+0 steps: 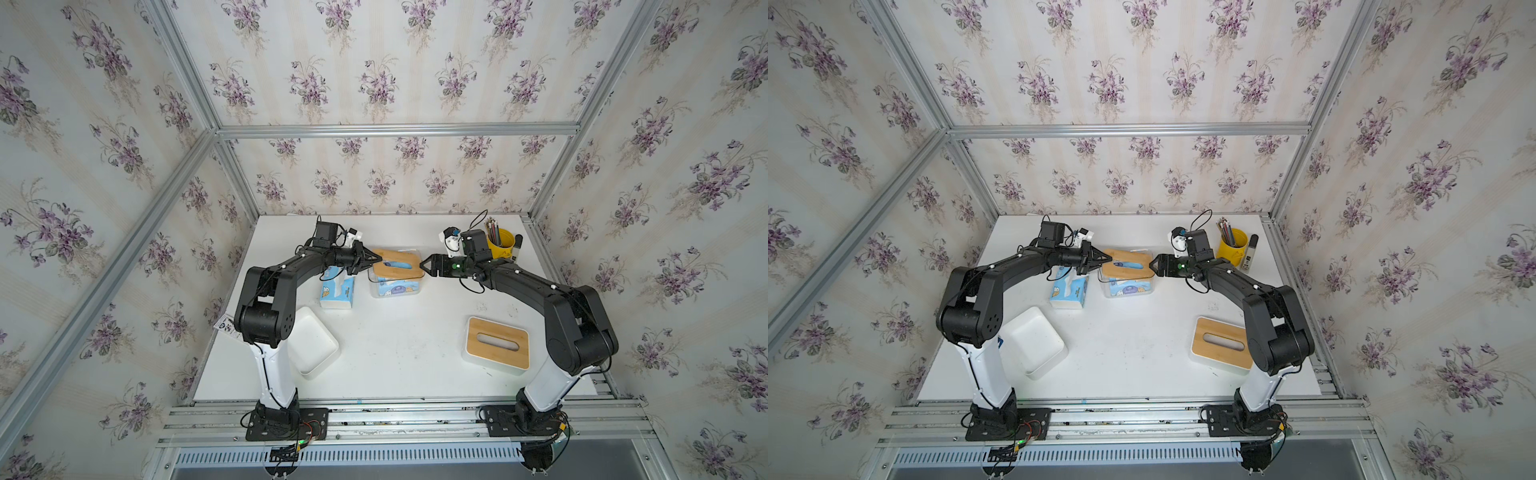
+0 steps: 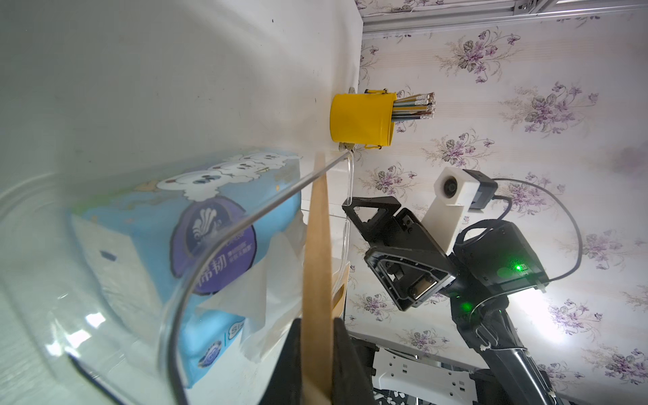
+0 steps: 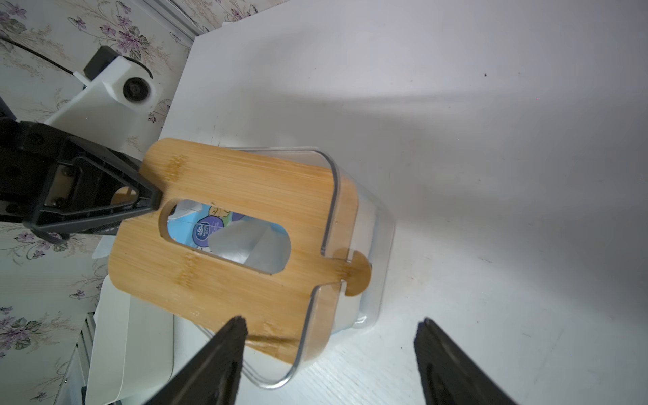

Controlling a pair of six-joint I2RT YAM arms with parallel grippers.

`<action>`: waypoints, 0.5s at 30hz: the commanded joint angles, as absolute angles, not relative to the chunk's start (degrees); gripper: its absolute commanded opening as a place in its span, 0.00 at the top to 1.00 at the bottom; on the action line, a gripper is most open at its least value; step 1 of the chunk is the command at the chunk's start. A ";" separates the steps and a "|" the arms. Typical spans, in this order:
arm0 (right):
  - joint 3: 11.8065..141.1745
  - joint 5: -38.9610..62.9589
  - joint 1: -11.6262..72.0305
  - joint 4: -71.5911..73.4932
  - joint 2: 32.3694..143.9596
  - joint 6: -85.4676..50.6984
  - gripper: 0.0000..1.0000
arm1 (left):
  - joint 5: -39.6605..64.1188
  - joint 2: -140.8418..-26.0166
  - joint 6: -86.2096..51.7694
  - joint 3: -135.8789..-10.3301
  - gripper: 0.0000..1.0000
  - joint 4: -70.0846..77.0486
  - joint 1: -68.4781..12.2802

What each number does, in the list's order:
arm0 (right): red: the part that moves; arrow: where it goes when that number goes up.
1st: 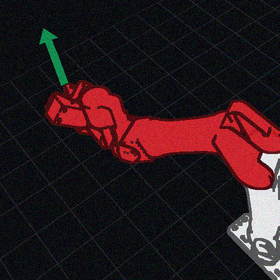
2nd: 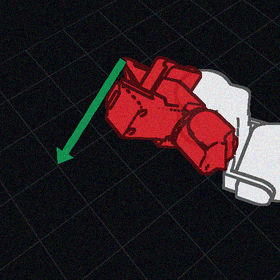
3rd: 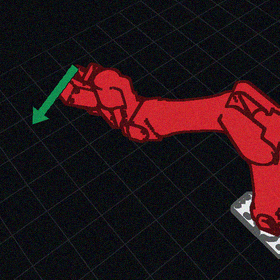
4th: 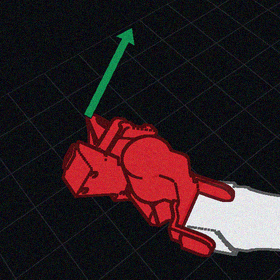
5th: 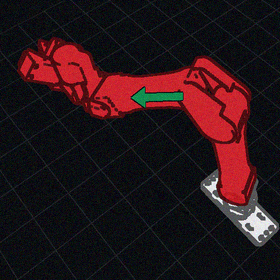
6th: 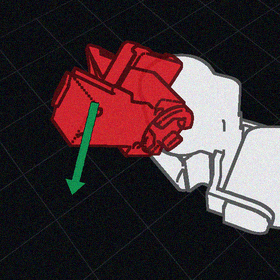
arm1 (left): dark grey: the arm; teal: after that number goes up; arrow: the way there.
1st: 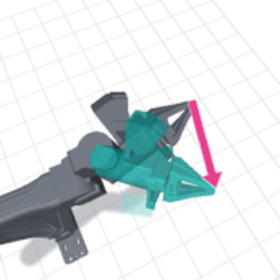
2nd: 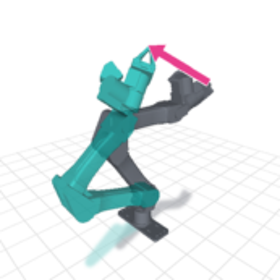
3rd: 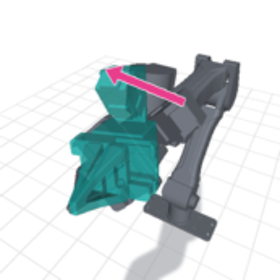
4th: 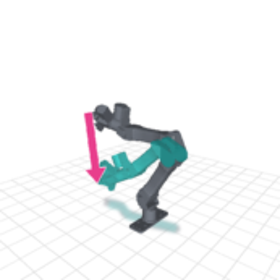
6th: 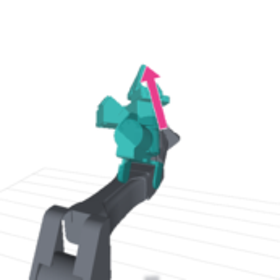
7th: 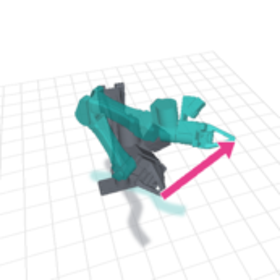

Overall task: Put the tissue paper into the tissue box
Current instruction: Close the box lid on the tissue box.

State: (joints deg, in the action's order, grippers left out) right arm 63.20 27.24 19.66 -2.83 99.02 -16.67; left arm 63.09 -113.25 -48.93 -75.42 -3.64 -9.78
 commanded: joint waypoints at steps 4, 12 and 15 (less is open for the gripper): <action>63.55 26.99 19.86 -2.54 99.58 -16.70 0.21 | 60.43 -113.12 -50.14 -73.00 0.88 -1.59 -9.74; 64.73 29.39 19.86 -1.73 102.34 -18.49 0.08 | 62.49 -112.24 -59.57 -69.78 0.90 10.52 -9.94; 65.65 30.51 19.86 -1.25 104.08 -19.70 0.04 | 62.64 -111.84 -59.34 -69.52 0.90 10.47 -10.01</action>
